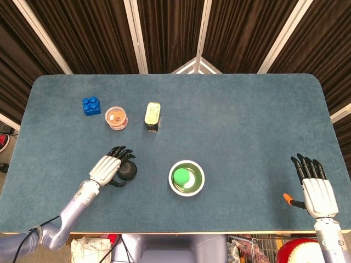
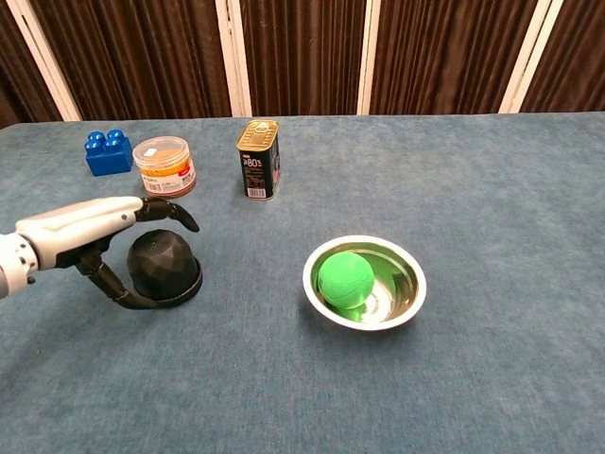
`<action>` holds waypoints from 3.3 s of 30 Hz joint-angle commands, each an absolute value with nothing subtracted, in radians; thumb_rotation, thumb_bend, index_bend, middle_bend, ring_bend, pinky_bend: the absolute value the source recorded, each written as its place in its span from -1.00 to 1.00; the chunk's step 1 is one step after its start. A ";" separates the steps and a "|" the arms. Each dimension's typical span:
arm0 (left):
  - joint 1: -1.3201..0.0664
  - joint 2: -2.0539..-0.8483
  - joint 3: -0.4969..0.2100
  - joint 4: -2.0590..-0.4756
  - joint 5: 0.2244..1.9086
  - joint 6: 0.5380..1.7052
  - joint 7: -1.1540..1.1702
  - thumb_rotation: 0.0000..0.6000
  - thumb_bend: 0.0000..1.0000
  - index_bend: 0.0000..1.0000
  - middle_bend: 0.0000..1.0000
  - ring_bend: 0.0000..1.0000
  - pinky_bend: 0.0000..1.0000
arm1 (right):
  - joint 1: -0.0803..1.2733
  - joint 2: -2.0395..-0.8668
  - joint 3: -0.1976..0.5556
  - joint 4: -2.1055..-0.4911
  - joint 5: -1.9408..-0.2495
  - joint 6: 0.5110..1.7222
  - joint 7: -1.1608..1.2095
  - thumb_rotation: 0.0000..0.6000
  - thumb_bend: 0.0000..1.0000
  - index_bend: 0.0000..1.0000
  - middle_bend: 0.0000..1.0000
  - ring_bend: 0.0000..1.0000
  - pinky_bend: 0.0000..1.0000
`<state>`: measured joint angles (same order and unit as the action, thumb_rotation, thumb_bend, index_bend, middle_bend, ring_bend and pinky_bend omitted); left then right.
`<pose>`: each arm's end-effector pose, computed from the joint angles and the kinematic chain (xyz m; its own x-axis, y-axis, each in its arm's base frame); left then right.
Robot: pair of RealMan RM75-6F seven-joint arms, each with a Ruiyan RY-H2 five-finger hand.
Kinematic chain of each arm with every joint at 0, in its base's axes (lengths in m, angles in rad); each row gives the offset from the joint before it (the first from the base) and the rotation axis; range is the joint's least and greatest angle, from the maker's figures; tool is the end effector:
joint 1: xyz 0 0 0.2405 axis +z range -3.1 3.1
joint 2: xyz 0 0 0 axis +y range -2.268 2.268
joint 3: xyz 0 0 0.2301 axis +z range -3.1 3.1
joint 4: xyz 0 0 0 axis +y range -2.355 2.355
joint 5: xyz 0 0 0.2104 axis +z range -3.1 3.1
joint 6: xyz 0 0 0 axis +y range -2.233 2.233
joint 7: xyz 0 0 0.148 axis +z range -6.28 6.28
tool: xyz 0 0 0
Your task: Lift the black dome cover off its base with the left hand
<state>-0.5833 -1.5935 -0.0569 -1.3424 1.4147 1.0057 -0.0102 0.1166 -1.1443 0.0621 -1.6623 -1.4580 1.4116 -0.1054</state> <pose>-0.1808 0.2859 -0.0368 0.3307 0.3551 0.8744 0.9029 -0.3887 -0.1837 -0.2774 -0.1931 0.1288 0.4180 -0.0588 0.9066 -0.9083 -0.0098 0.4182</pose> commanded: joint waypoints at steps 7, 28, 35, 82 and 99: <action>-0.560 -1.555 -0.074 -1.442 1.390 1.066 0.106 1.00 -0.62 -0.59 -0.57 -1.00 -1.00 | 0.112 -1.146 0.057 -1.662 -1.465 1.418 -0.104 1.00 -0.63 -0.94 -1.00 -0.97 -1.00; -0.569 -1.600 -0.074 -1.412 1.353 1.040 0.155 1.00 -0.33 -0.47 -0.40 -1.00 -1.00 | 0.118 -1.131 0.050 -1.673 -1.473 1.399 -0.067 1.00 -0.63 -0.94 -1.00 -0.97 -1.00; -0.565 -1.606 -0.080 -1.406 1.356 1.057 0.147 1.00 -0.16 -0.38 -0.24 -1.00 -1.00 | 0.119 -1.128 0.049 -1.666 -1.484 1.403 -0.051 1.00 -0.63 -0.94 -1.00 -0.97 -1.00; -0.691 -1.699 -0.160 -1.611 1.175 1.022 0.475 1.00 -0.48 -0.89 -1.00 -1.00 -1.00 | 0.132 -1.117 0.071 -1.631 -1.460 1.389 -0.005 1.00 -0.63 -0.94 -1.00 -0.97 -1.00; -0.290 -1.544 0.031 -1.597 1.597 1.804 0.592 1.00 -0.42 -0.69 -0.85 -1.00 -0.69 | 0.133 -1.134 0.082 -1.645 -1.452 1.413 -0.059 1.00 -0.63 -0.94 -1.00 -0.97 -1.00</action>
<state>-0.4788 -1.5899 -0.0512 -1.6864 1.4641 1.5435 0.5837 0.1347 -1.1324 0.0822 -1.6431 -1.4511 1.4107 -0.0569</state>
